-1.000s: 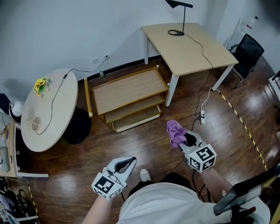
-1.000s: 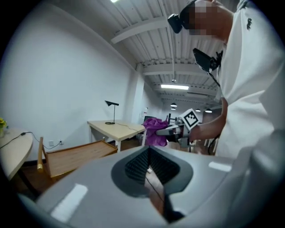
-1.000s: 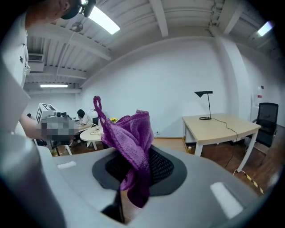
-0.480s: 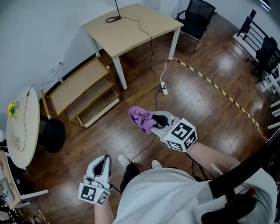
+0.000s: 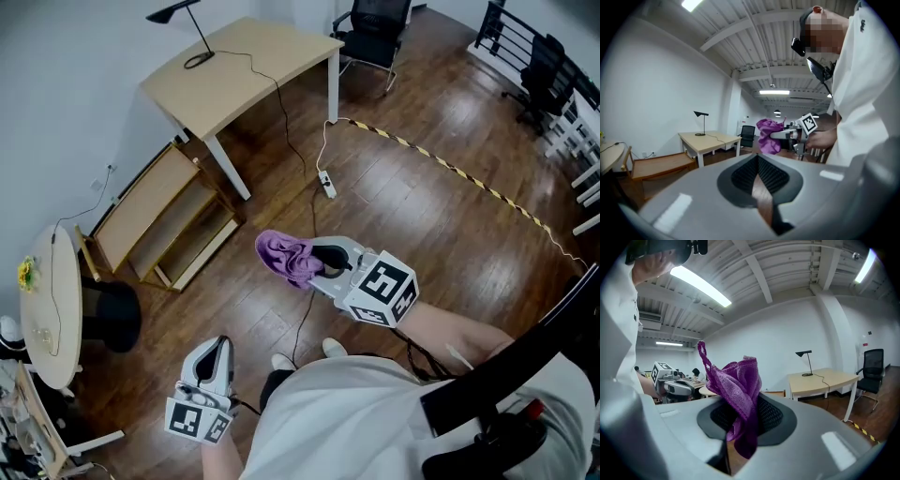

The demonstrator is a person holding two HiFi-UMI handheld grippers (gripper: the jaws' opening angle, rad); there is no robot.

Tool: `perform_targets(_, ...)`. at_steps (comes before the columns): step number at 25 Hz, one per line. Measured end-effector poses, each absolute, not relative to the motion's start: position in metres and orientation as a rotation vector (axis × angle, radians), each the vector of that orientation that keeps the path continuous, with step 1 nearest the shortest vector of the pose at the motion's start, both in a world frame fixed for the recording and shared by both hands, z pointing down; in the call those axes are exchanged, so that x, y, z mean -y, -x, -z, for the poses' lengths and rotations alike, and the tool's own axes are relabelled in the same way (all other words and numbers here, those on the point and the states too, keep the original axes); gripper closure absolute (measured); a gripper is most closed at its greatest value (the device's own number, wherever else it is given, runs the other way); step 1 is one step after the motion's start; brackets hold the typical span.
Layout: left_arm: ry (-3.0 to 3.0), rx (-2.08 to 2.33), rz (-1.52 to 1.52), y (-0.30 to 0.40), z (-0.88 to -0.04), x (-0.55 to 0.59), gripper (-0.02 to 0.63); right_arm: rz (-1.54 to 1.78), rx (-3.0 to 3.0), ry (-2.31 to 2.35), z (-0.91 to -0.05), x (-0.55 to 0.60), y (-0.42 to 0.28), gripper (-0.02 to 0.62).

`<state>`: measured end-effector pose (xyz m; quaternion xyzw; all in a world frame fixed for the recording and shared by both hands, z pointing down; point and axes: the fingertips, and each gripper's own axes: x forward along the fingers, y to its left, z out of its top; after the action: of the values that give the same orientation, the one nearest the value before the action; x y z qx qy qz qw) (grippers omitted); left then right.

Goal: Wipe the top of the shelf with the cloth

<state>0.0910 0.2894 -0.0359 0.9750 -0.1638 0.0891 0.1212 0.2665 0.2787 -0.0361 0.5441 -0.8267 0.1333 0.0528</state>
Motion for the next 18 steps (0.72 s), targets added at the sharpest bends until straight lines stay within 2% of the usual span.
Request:
perform_targets(8, -2.879, 0.347, -0.259, -0.089, 0.032, -0.294, 0.588, -0.329, 2.460, -1.737, 0.052, -0.293, -0.257, 0.494)
perform_targets(18, -2.881, 0.314, -0.255, -0.038, 0.032, -0.276, 0.588, -0.359, 2.444, -1.761, 0.059, -0.281, -0.201, 0.494)
